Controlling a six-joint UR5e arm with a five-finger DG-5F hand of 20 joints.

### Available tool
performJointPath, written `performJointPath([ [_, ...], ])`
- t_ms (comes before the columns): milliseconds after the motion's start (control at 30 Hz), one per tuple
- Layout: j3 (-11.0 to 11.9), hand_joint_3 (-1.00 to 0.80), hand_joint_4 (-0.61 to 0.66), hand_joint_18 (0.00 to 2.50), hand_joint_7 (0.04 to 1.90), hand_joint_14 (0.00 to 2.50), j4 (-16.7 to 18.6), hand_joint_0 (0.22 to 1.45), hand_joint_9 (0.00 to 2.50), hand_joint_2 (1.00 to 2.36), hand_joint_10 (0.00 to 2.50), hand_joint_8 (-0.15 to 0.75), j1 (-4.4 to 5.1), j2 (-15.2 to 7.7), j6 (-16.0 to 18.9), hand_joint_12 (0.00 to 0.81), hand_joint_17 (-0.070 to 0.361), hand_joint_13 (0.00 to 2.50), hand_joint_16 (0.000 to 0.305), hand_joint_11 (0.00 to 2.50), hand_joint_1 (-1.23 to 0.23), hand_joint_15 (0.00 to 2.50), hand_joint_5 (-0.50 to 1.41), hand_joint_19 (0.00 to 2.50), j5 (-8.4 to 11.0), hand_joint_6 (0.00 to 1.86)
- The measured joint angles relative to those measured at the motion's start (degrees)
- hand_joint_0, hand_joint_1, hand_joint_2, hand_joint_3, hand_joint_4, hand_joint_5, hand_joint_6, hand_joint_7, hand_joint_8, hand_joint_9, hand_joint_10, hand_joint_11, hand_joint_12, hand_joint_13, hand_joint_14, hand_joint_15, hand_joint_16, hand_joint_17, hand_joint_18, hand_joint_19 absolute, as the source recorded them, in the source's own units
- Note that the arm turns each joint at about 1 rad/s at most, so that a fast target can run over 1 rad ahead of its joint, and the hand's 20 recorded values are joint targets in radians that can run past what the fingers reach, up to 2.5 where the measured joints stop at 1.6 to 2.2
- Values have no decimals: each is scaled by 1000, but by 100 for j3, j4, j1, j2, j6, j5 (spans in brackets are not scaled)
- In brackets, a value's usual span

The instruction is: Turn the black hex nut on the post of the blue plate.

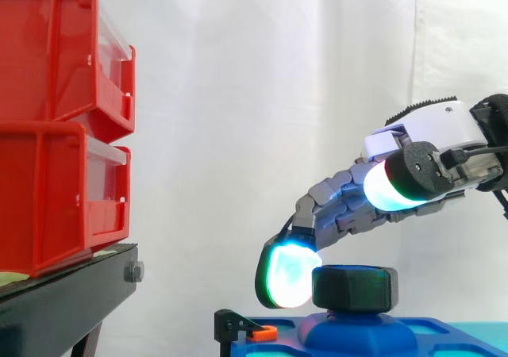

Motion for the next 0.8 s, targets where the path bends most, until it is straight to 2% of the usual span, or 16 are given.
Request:
performJointPath([
  [267, -1, -500, 151, 0, 790, 1, -13, 464, 234, 1000, 0, 205, -207, 3, -35, 325, 121, 22, 54, 6, -239, 56, -210, 256, -289, 503],
  [800, 8, -500, 149, 0, 793, 4, -88, 465, 232, 1000, 0, 203, -527, 4, -38, 326, 121, 27, 54, 4, -241, 56, -211, 264, -726, 503],
])
